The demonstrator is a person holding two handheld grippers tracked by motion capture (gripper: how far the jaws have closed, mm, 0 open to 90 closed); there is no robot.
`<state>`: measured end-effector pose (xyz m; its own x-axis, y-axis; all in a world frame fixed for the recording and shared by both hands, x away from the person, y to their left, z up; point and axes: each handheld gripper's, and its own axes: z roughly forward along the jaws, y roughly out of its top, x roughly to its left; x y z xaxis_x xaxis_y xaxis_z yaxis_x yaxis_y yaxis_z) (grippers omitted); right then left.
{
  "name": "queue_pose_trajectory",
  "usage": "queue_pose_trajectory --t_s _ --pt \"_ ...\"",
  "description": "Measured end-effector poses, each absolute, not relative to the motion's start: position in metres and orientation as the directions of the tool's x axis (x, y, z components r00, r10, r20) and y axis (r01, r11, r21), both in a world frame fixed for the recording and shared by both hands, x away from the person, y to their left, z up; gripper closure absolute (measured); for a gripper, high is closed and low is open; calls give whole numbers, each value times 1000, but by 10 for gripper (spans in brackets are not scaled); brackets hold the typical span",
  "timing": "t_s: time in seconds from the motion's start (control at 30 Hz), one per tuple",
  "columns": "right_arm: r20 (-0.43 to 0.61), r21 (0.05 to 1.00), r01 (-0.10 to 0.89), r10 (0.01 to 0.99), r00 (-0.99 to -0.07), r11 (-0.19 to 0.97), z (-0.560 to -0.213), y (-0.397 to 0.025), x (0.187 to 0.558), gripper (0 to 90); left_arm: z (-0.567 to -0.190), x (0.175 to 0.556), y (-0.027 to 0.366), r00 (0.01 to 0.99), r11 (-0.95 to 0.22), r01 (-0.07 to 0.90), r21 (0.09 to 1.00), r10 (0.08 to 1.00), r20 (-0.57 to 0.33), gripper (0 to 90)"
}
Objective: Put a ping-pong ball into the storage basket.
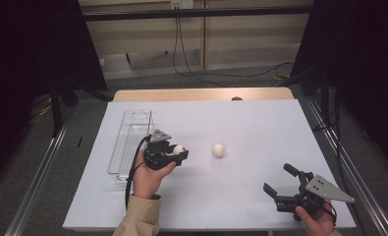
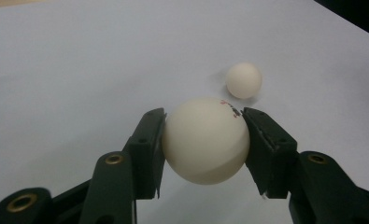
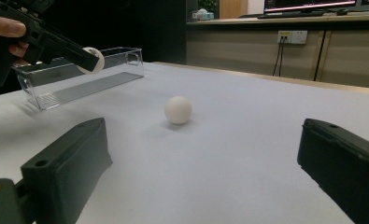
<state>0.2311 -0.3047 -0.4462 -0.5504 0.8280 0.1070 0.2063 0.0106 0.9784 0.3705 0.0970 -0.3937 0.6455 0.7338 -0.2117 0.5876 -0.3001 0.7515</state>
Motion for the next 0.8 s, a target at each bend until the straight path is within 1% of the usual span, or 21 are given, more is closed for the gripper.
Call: queue_pose_trajectory --t_s 0.2,0.8 --pt "106 979 206 829 -549 12 -446 -305 231 18 -392 371 101 641 -303 587 750 740 -203 511" --pt "107 978 207 828 -550 12 -446 -305 231 18 -389 372 111 626 -282 597 751 750 -216 511"
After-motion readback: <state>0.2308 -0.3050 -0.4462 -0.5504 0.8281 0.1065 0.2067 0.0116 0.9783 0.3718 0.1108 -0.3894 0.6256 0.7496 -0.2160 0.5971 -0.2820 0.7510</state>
